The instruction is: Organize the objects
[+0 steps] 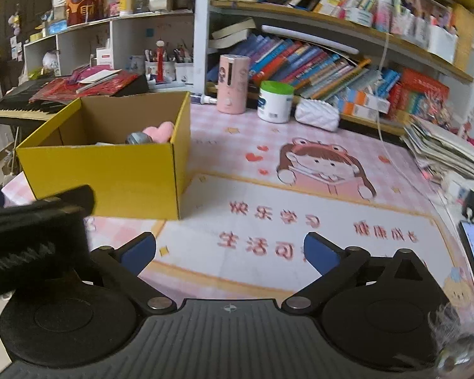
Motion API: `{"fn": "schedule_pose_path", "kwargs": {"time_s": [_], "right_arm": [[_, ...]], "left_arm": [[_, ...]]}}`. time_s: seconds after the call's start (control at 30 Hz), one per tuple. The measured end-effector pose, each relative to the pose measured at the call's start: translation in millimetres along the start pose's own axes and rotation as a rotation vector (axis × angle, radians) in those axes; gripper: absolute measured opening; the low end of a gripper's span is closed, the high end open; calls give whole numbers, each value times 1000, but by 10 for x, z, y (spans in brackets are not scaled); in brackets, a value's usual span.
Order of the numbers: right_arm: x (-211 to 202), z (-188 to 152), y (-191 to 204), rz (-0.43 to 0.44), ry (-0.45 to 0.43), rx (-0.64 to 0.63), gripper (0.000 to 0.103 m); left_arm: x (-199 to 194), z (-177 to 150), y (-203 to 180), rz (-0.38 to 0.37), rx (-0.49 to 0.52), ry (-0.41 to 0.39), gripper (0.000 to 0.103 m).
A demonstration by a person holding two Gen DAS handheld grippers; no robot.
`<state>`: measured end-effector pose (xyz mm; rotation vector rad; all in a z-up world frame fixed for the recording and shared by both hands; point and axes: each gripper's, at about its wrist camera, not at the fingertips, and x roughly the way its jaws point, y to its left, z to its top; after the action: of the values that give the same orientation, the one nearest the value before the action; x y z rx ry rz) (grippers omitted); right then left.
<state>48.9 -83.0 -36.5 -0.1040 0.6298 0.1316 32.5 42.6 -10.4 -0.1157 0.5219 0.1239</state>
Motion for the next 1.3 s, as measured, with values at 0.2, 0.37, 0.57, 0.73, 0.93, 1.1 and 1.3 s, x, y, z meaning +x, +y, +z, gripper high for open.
{"fn": "schedule_pose_path", "kwargs": {"time_s": [0.2,0.37,0.57,0.73,0.93,1.1,1.3], "right_arm": [[-159,-137,-95,-32,9,40,103],[-194,-189,-162,-47,25,63,103],[-233,-226,-279,-72,25,76,103],[-263,-283,-376,-95,37,89,103],[-273,-300,-426,-108,43,86,103],[-290,-313,-428,-87,45,73,103],[-330,-315,-419,-78,37,62,103]], "left_arm": [[-99,-63,-155,-34,40,5,101],[-132,-92,-230,-54,59,14,103],[-148,-108,-379,-78,85,14,103],[-150,-135,-448,-102,92,31,103],[-143,-152,-477,-117,88,47,103],[-124,-162,-497,-104,86,68,103],[-131,-168,-523,-100,92,73,103]]}}
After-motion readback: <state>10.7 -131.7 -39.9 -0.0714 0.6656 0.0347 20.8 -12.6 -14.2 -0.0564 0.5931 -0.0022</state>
